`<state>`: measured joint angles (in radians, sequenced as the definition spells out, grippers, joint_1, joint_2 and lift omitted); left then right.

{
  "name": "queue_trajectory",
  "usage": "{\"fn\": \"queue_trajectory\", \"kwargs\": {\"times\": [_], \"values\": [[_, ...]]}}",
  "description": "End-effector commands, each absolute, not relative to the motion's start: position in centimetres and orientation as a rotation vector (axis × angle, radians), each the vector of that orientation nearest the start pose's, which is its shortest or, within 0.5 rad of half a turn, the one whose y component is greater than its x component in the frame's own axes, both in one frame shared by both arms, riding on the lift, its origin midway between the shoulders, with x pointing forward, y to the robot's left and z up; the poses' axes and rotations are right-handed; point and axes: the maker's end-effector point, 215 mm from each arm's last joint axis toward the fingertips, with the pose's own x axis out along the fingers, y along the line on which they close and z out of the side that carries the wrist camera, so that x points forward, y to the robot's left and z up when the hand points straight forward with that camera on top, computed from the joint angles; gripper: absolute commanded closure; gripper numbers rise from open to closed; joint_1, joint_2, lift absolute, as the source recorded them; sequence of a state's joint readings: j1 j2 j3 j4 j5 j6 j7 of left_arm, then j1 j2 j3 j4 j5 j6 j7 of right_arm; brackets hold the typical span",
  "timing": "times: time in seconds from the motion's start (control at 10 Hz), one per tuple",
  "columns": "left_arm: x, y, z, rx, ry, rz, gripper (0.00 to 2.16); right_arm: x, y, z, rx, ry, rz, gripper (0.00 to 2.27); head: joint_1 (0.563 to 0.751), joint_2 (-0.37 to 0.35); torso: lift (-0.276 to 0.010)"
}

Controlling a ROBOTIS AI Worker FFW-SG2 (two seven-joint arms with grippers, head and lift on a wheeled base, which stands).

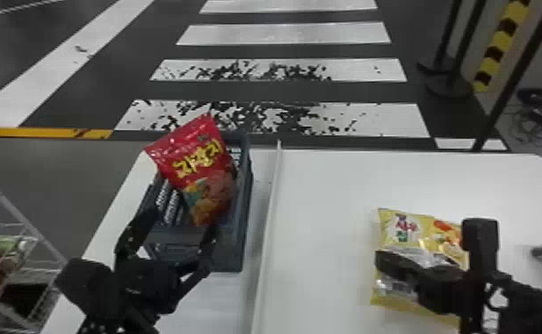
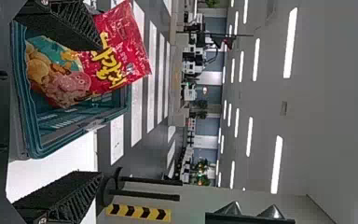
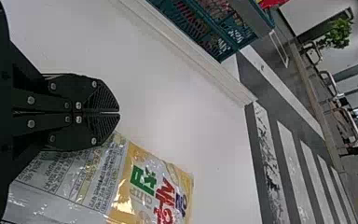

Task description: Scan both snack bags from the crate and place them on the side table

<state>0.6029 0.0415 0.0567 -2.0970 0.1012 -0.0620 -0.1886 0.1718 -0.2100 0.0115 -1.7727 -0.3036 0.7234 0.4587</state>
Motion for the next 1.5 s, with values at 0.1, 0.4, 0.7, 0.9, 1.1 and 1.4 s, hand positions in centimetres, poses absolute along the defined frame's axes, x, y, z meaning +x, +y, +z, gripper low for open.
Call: {"fn": "queue_trajectory", "kwargs": {"times": [0.1,0.4,0.7,0.9,1.1,1.4], "values": [[41.4,22.1,-33.1,-0.034,0.007,-0.159,0.04,45.5,-17.5,-50.0,0.241,0.670,0.507,2.26,0.695,0.073,-0.095],[41.4,22.0,-33.0,-0.034,0.006,-0.161,0.04,45.2,-17.9,-50.2,0.241,0.678,0.508,2.26,0.695,0.060,-0.095],[41.4,21.9,-33.0,-0.035,0.006,-0.163,0.04,45.4,-19.3,-50.2,0.239,0.675,0.485,2.26,0.695,0.045,-0.095],[41.4,21.8,-33.0,-0.036,0.004,-0.166,0.04,45.4,-20.0,-50.2,0.241,0.673,0.476,2.26,0.695,0.036,-0.095],[41.5,21.8,-33.0,-0.036,0.004,-0.166,0.04,45.2,-20.1,-50.2,0.251,0.676,0.481,2.26,0.695,0.024,-0.095],[41.4,21.8,-33.1,-0.036,0.006,-0.166,0.04,43.5,-17.6,-48.2,0.278,0.675,0.540,2.26,0.695,0.032,-0.095]]}}
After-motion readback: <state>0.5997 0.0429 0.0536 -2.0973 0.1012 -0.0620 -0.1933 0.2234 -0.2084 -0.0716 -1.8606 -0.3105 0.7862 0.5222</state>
